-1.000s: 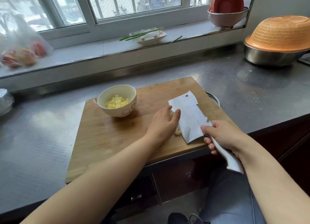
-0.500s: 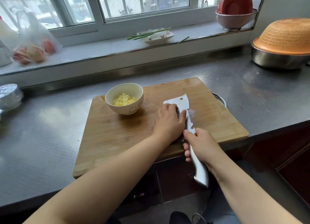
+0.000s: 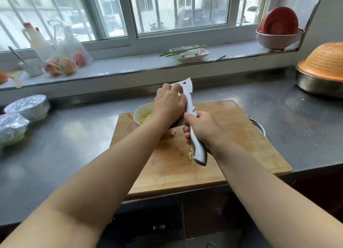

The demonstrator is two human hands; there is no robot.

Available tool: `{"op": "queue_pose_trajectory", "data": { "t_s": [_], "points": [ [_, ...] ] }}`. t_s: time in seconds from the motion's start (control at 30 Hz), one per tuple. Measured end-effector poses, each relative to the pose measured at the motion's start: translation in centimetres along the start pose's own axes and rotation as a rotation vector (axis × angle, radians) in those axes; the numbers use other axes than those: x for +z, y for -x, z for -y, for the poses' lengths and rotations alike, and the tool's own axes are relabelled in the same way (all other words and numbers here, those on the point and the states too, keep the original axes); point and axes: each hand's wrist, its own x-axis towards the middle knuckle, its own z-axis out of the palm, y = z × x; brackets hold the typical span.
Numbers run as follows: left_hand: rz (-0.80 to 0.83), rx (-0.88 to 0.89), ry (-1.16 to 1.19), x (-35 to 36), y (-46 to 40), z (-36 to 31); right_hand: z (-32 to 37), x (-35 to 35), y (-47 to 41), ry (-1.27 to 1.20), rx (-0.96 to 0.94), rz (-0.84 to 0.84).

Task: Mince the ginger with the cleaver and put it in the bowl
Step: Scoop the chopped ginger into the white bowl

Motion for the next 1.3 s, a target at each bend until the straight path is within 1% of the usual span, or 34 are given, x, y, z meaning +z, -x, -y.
{"op": "queue_pose_trajectory", "data": {
  "t_s": [0.17, 0.37, 0.47, 0.6, 0.67, 0.73, 0.77, 0.83, 0.9, 0.97, 1.0, 1.03, 1.1, 1.17, 1.3],
  "points": [
    [-0.018, -0.045, -0.054, -0.6, -1.3, 3.7, -0.1, 0.9, -1.0, 0.007, 0.023, 0.014],
    [0.034, -0.115, -0.156, -1.0, -1.4, 6.7, 0.0, -1.8, -0.6, 0.057, -0.005, -0.061],
    [0.036, -0.087, -0.159, -1.2, -1.5, 7.3, 0.3, -3.2, -0.3, 0.064, -0.018, -0.069],
    [0.081, -0.01, -0.195, -1.5, -1.1, 6.9, 0.3, -5.4, 0.2, 0.091, -0.015, -0.08],
    [0.05, 0.057, -0.198, -1.7, -0.5, 6.2, 0.1, -6.9, 0.4, 0.105, 0.006, -0.091],
    [-0.041, 0.16, -0.172, -1.6, 0.7, 5.0, -0.5, -8.4, 0.7, 0.123, 0.042, -0.106],
    [-0.097, 0.227, -0.154, -1.4, 1.6, 4.4, -0.9, -9.1, 0.8, 0.127, 0.06, -0.114],
    [-0.155, 0.397, -0.122, -0.8, 3.5, 3.1, -1.8, -10.3, 1.0, 0.126, 0.086, -0.127],
    [-0.117, 0.557, -0.111, -0.1, 5.4, 2.6, -2.6, -11.2, 1.2, 0.138, 0.099, -0.134],
    [-0.023, 0.609, -0.135, 0.6, 7.3, 2.9, -3.2, -11.8, 1.4, 0.161, 0.113, -0.129],
    [0.037, 0.579, -0.15, 0.9, 8.3, 3.2, -3.4, -12.0, 1.6, 0.175, 0.122, -0.12],
    [0.105, 0.513, -0.165, 1.1, 9.1, 3.4, -3.6, -12.2, 1.7, 0.186, 0.134, -0.111],
    [0.26, 0.336, -0.174, 1.8, 10.2, 4.3, -4.0, -12.5, 1.6, 0.193, 0.162, -0.091],
    [0.398, 0.206, -0.177, 2.3, 10.3, 4.8, -4.4, -12.5, 1.4, 0.187, 0.188, -0.081],
    [0.549, 0.049, -0.177, 3.3, 9.4, 4.4, -4.9, -12.1, 1.4, 0.181, 0.206, -0.075]
  ]
}}
